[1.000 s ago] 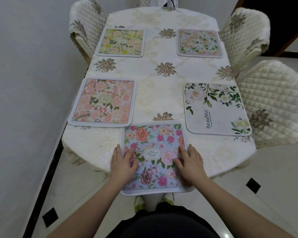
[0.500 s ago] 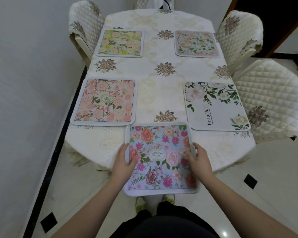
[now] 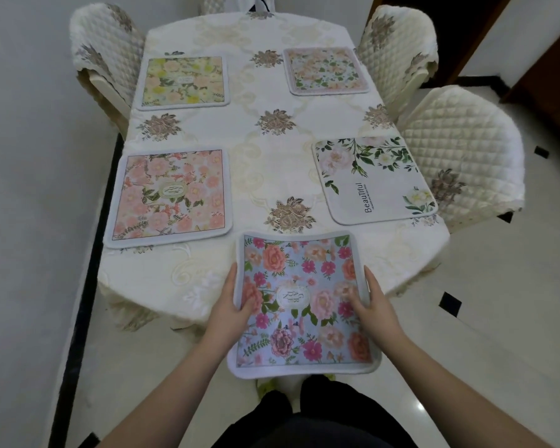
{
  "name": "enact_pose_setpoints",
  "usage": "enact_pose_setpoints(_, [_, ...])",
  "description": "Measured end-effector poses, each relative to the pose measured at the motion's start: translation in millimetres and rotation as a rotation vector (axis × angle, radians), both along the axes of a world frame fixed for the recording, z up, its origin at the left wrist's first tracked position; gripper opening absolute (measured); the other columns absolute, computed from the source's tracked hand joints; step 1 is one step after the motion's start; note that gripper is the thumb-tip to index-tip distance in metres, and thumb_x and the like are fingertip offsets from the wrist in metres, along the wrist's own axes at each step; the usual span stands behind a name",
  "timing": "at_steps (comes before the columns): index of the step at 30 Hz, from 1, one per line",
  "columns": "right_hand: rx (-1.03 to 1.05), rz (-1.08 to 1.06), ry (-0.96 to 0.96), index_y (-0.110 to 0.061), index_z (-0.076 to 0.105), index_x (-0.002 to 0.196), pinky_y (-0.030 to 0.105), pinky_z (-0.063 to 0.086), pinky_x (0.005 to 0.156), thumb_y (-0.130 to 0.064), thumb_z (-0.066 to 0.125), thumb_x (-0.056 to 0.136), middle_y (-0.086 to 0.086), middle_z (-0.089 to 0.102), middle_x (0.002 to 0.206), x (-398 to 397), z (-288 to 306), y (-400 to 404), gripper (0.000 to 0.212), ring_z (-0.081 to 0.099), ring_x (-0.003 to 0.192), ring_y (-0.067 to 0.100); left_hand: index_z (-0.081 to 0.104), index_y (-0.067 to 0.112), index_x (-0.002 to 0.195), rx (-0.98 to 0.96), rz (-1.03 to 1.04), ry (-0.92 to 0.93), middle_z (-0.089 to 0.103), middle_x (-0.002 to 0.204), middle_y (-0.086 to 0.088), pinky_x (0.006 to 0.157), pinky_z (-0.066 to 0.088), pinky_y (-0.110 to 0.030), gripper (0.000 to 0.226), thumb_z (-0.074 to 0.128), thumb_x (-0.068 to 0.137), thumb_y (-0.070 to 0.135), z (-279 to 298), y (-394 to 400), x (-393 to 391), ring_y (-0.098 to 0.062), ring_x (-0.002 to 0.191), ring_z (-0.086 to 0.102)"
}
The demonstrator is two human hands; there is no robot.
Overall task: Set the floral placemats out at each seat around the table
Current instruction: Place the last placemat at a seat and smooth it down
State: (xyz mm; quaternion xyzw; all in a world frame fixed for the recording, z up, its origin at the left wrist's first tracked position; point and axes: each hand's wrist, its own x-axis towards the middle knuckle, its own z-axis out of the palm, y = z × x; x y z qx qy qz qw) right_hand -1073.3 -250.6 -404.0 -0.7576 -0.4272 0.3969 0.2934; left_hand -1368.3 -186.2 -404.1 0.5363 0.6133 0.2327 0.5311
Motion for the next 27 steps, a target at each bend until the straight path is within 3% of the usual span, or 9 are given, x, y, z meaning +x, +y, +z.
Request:
enact_pose_setpoints(2, [0.004,-0.026,-0.007,-0.047,0.021,0.149,0.006,0.046,0.066,-0.043,0.058,0.096,-0.029,0.058,0.11,1.2,3.2,-5.9,0.064,0.059,0.086,-0.015,0.013,0.045,0.155,0.029,-0.048,0.038,0.039,0.131,0.035,0.059,0.041,0.001,0.073,0.055,0.1,0.022,1.0,1.8,4.5,-0.002,0.107,0.051])
enact_pose_setpoints(4, [0.01,-0.05,-0.008,-0.04,0.019,0.153,0.006,0.045,0.067,-0.041,0.057,0.096,-0.021,0.059,0.114,6.7,7.7,-11.5,0.068,0.059,0.086,-0.011,0.013,0.045,0.156,0.048,-0.086,0.054,0.038,0.136,0.025,0.06,0.041,0.004,0.073,0.054,0.101,0.02,3.2,5.0,12.1,0.007,0.101,0.052])
enact_pose_setpoints(6, [0.035,-0.081,-0.009,-0.041,0.021,0.152,0.005,0.046,0.064,-0.04,0.058,0.096,-0.025,0.058,0.112,14.5,14.4,-18.1,0.067,0.06,0.084,-0.013,0.015,0.048,0.155,0.054,-0.105,0.029,0.042,0.138,0.023,0.06,0.043,0.002,0.072,0.054,0.101,0.021,9.1,6.9,23.3,0.017,0.094,0.05])
enact_pose_setpoints(8, [0.07,-0.124,-0.014,-0.045,0.021,0.151,0.003,0.046,0.059,-0.038,0.059,0.096,-0.036,0.053,0.106,24.9,21.8,-26.2,0.067,0.059,0.082,-0.02,0.018,0.052,0.153,0.065,-0.124,-0.022,0.048,0.139,0.021,0.061,0.048,-0.002,0.068,0.054,0.101,0.027,19.7,7.1,37.4,0.013,0.097,0.056])
enact_pose_setpoints(11, [0.099,-0.189,-0.044,-0.048,0.018,0.151,0.001,0.044,0.056,-0.037,0.06,0.096,-0.04,0.047,0.105,47.2,32.1,-45.2,0.071,0.057,0.078,-0.023,0.025,0.061,0.146,0.069,-0.154,-0.122,0.061,0.13,0.017,0.061,0.055,-0.013,0.065,0.058,0.1,0.031,38.3,3.9,61.8,-0.002,0.092,0.071])
enact_pose_setpoints(17, [0.078,-0.282,-0.047,-0.043,0.018,0.153,0.002,0.044,0.057,-0.043,0.062,0.093,-0.018,0.055,0.115,95.8,41.8,-104.9,0.074,0.056,0.081,-0.012,0.029,0.073,0.134,0.028,-0.277,-0.191,0.072,0.109,0.008,0.056,0.06,-0.026,0.065,0.065,0.095,0.036,67.4,-15.4,123.7,-0.015,0.078,0.077])
enact_pose_setpoints(19, [0.106,-0.34,-0.035,-0.045,0.015,0.152,0.002,0.044,0.055,-0.045,0.063,0.092,-0.025,0.056,0.11,110.3,46.3,-129.1,0.077,0.058,0.078,-0.015,0.031,0.067,0.137,-0.008,-0.294,-0.201,0.075,0.105,0.002,0.054,0.06,-0.027,0.066,0.068,0.092,0.035,73.0,-26.2,146.8,-0.019,0.076,0.077])
enact_pose_setpoints(23, [0.193,-0.467,-0.014,-0.069,0.022,0.134,0.001,0.045,0.055,-0.043,0.064,0.092,-0.041,0.058,0.101,146.3,54.7,-189.4,0.066,0.06,0.083,-0.021,0.035,0.07,0.131,-0.025,-0.366,-0.221,0.077,0.1,-0.002,0.054,0.061,-0.032,0.065,0.068,0.093,0.03,83.4,-54.1,200.3,-0.025,0.076,0.077])
enact_pose_setpoints(27, [0.215,-0.55,-0.021,-0.049,0.027,0.145,0.002,0.046,0.058,-0.039,0.064,0.093,-0.03,0.06,0.11,180.1,59.0,-245.1,0.064,0.06,0.088,-0.019,0.032,0.068,0.136,-0.048,-0.508,-0.194,0.078,0.098,-0.003,0.058,0.062,-0.034,0.065,0.066,0.094,0.033,91.0,-86.5,252.0,-0.025,0.079,0.077])
